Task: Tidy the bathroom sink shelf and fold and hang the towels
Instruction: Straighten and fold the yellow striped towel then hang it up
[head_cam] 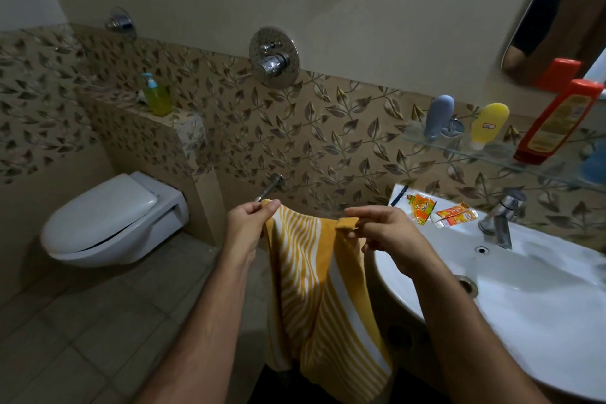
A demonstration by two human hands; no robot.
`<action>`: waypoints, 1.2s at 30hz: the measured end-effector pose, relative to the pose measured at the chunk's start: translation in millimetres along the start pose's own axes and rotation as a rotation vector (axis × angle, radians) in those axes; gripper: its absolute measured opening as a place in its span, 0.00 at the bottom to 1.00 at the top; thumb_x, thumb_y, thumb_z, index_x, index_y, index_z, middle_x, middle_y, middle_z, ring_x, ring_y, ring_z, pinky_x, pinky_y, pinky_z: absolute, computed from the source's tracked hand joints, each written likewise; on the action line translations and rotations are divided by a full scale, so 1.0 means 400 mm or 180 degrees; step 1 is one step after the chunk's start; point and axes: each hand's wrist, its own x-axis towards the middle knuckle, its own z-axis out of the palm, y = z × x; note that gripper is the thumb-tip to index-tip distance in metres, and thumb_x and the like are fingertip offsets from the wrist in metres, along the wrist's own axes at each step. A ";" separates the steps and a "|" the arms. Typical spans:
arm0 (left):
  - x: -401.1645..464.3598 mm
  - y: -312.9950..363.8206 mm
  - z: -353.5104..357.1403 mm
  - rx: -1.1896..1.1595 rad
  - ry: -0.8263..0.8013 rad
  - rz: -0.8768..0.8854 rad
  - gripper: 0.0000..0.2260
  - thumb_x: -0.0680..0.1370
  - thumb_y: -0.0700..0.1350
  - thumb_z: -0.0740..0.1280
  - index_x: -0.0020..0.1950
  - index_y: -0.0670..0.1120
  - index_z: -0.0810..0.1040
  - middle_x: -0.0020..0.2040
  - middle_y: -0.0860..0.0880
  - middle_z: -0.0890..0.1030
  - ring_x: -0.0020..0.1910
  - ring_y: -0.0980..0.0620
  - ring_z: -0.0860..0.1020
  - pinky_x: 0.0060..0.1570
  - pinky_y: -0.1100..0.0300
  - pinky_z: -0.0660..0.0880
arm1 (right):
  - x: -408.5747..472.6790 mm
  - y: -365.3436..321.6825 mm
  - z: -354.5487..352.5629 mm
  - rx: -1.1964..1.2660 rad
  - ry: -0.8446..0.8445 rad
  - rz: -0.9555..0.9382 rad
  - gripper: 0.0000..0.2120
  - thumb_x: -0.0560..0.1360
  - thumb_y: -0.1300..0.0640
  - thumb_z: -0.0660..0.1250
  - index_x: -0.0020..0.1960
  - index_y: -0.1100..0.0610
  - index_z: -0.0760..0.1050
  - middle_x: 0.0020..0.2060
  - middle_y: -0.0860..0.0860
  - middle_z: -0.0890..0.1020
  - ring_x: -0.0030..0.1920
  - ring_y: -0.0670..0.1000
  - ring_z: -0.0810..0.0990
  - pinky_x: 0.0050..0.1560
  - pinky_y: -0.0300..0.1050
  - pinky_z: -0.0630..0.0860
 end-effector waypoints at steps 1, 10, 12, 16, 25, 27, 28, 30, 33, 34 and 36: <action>-0.003 -0.001 0.011 0.0065 -0.0086 0.0075 0.06 0.72 0.43 0.76 0.41 0.41 0.82 0.37 0.46 0.83 0.32 0.55 0.78 0.32 0.65 0.76 | 0.000 0.000 0.004 -0.0255 -0.0019 -0.0144 0.15 0.75 0.69 0.66 0.53 0.52 0.82 0.40 0.54 0.86 0.39 0.46 0.83 0.33 0.37 0.76; -0.068 0.002 0.089 0.0081 -0.0591 0.0223 0.08 0.72 0.41 0.75 0.43 0.36 0.81 0.35 0.44 0.80 0.34 0.52 0.77 0.37 0.60 0.76 | 0.015 -0.002 0.032 -0.1693 -0.0265 -0.0887 0.05 0.71 0.50 0.72 0.37 0.48 0.80 0.45 0.47 0.81 0.49 0.50 0.79 0.50 0.54 0.77; -0.081 0.005 0.100 0.0079 -0.0652 0.0203 0.09 0.72 0.42 0.75 0.44 0.36 0.82 0.34 0.45 0.81 0.32 0.53 0.78 0.33 0.63 0.76 | 0.015 -0.006 0.049 -0.1397 -0.0268 -0.0886 0.05 0.73 0.52 0.72 0.41 0.53 0.80 0.37 0.51 0.83 0.40 0.52 0.81 0.44 0.57 0.79; -0.099 0.010 0.112 -0.0035 -0.0781 0.0104 0.05 0.73 0.41 0.74 0.41 0.39 0.83 0.30 0.47 0.82 0.27 0.57 0.78 0.27 0.66 0.74 | 0.025 -0.009 0.087 -0.1193 0.0166 -0.0902 0.05 0.71 0.56 0.75 0.39 0.52 0.79 0.32 0.50 0.84 0.34 0.47 0.83 0.39 0.52 0.81; -0.101 -0.005 0.090 -0.0703 -0.1454 -0.0325 0.14 0.71 0.52 0.69 0.44 0.41 0.82 0.35 0.45 0.83 0.32 0.53 0.81 0.35 0.61 0.77 | 0.053 -0.027 0.119 -0.1177 0.0377 -0.0843 0.06 0.71 0.55 0.75 0.39 0.56 0.79 0.33 0.53 0.84 0.37 0.53 0.83 0.40 0.57 0.81; -0.105 -0.002 0.084 -0.0677 -0.1551 -0.0188 0.14 0.73 0.51 0.68 0.45 0.40 0.82 0.36 0.44 0.82 0.34 0.52 0.80 0.38 0.60 0.78 | 0.056 -0.028 0.118 -0.1206 0.0426 -0.0801 0.06 0.71 0.55 0.75 0.38 0.54 0.79 0.33 0.52 0.84 0.36 0.52 0.83 0.39 0.55 0.81; -0.106 -0.001 0.082 -0.0558 -0.1550 -0.0096 0.13 0.74 0.51 0.67 0.44 0.41 0.83 0.35 0.45 0.82 0.34 0.52 0.80 0.38 0.60 0.77 | 0.059 -0.025 0.117 -0.1250 0.0463 -0.0793 0.06 0.70 0.55 0.75 0.38 0.54 0.79 0.32 0.51 0.83 0.35 0.51 0.83 0.39 0.54 0.81; -0.107 0.001 0.081 -0.0219 -0.1465 0.0110 0.11 0.78 0.48 0.66 0.41 0.44 0.83 0.32 0.50 0.80 0.32 0.56 0.77 0.38 0.61 0.74 | 0.059 -0.019 0.115 -0.1375 0.0498 -0.0790 0.06 0.71 0.54 0.75 0.39 0.53 0.79 0.32 0.50 0.83 0.35 0.49 0.83 0.39 0.54 0.81; -0.111 -0.001 0.087 0.0010 -0.1373 0.0350 0.13 0.80 0.45 0.65 0.38 0.45 0.82 0.28 0.54 0.77 0.29 0.59 0.74 0.35 0.64 0.71 | 0.056 -0.017 0.117 -0.1444 0.0542 -0.0785 0.06 0.71 0.53 0.75 0.39 0.52 0.78 0.33 0.50 0.84 0.36 0.48 0.83 0.40 0.54 0.82; -0.110 -0.003 0.087 -0.0034 -0.1379 0.0412 0.12 0.80 0.45 0.65 0.38 0.44 0.82 0.28 0.53 0.77 0.29 0.59 0.74 0.35 0.64 0.71 | 0.056 -0.020 0.117 -0.1422 0.0556 -0.0798 0.07 0.71 0.53 0.75 0.39 0.52 0.77 0.33 0.50 0.84 0.36 0.48 0.83 0.40 0.54 0.82; -0.110 0.002 0.087 -0.0138 -0.1489 0.0483 0.08 0.77 0.45 0.68 0.41 0.42 0.82 0.31 0.52 0.80 0.32 0.58 0.76 0.37 0.64 0.74 | 0.057 -0.025 0.114 -0.1380 0.0623 -0.0849 0.08 0.70 0.54 0.75 0.40 0.51 0.75 0.34 0.50 0.83 0.38 0.49 0.83 0.41 0.54 0.81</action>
